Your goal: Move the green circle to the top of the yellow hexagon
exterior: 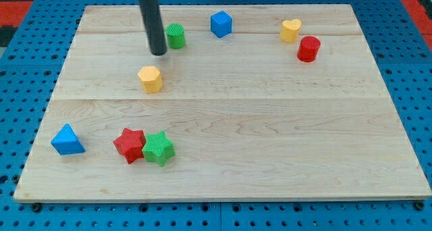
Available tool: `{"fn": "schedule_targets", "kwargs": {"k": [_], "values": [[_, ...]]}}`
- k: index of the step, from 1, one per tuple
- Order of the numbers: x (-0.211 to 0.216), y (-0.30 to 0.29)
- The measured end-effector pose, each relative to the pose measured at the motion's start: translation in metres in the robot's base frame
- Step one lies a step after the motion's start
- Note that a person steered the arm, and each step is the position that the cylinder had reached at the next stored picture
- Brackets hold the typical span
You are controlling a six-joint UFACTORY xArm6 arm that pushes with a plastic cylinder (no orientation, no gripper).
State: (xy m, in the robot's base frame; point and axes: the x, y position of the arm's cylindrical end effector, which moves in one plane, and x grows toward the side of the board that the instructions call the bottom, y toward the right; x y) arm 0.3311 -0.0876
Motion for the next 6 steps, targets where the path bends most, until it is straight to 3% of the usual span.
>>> {"fn": "schedule_targets", "kwargs": {"k": [1, 2, 3, 4, 5, 6], "values": [[-0.011, 0.043], [-0.063, 0.054], [-0.099, 0.007], [-0.084, -0.014], [-0.11, 0.017], [-0.084, 0.02]]}}
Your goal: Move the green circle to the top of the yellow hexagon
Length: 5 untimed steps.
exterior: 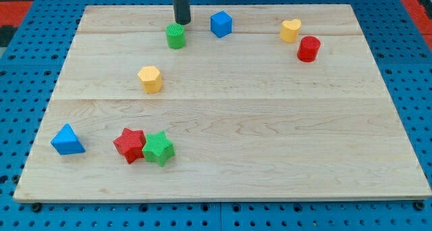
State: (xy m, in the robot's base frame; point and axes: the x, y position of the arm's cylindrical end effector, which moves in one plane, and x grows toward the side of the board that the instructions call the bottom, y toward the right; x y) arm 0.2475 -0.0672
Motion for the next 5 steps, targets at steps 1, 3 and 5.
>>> {"fn": "schedule_targets", "kwargs": {"k": [1, 3, 5], "values": [[0.02, 0.002], [0.043, -0.024], [0.09, -0.201]]}}
